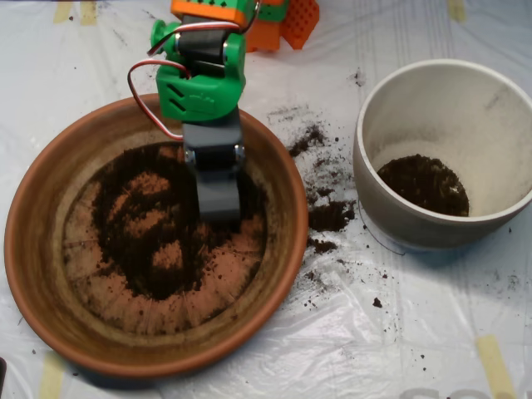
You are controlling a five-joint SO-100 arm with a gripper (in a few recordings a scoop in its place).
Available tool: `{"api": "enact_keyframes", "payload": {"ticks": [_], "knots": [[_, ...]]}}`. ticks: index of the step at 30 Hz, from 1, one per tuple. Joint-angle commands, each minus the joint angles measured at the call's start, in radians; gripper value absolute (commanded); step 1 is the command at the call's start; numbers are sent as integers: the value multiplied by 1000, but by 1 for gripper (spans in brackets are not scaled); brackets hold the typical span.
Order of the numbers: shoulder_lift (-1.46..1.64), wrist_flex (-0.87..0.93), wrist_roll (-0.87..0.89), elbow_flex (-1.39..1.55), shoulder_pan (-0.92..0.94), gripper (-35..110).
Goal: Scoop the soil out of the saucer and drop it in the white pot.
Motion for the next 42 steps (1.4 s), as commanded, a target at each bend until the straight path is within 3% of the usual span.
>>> {"api": "enact_keyframes", "payload": {"ticks": [1, 12, 23, 30, 36, 42], "knots": [[35, 63, -35, 8, 15, 0], [6, 362, 95, -394, -40, 0], [155, 630, 196, -753, -210, 0], [190, 762, 242, -942, -367, 0], [11, 950, 278, -1330, -532, 0], [-86, 942, 255, -1378, -692, 0]]}}
